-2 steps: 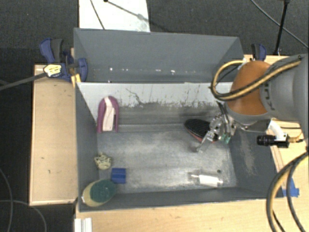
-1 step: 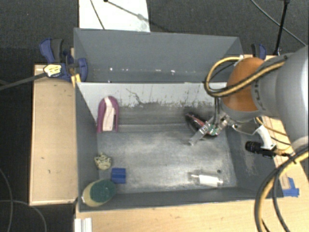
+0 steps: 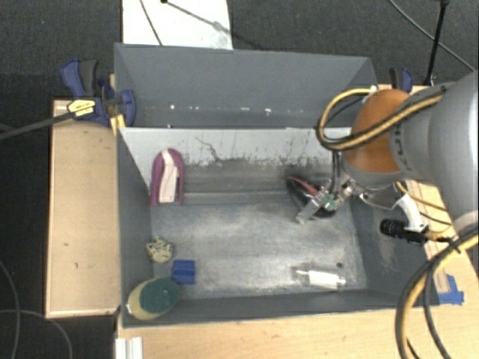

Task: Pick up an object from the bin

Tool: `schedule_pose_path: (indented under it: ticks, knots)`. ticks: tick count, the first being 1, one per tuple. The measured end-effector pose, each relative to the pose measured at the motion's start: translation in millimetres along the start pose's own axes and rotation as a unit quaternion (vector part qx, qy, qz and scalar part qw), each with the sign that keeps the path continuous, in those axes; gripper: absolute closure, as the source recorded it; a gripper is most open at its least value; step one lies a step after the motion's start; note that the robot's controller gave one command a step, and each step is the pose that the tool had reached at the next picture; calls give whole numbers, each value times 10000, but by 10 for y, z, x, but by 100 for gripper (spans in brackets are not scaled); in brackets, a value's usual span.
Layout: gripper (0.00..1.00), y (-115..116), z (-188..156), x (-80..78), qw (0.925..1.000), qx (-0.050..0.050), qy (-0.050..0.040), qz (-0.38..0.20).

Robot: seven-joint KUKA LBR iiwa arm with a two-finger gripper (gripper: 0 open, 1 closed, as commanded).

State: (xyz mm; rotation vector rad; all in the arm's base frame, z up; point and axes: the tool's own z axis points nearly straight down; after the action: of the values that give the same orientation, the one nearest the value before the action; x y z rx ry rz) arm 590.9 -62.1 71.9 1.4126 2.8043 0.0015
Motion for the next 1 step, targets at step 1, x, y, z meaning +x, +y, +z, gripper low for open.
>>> schedule_pose_path:
  ticks: [1]
  knots:
    - [100, 6, -249, -7, 10000, -9, -16, -31]
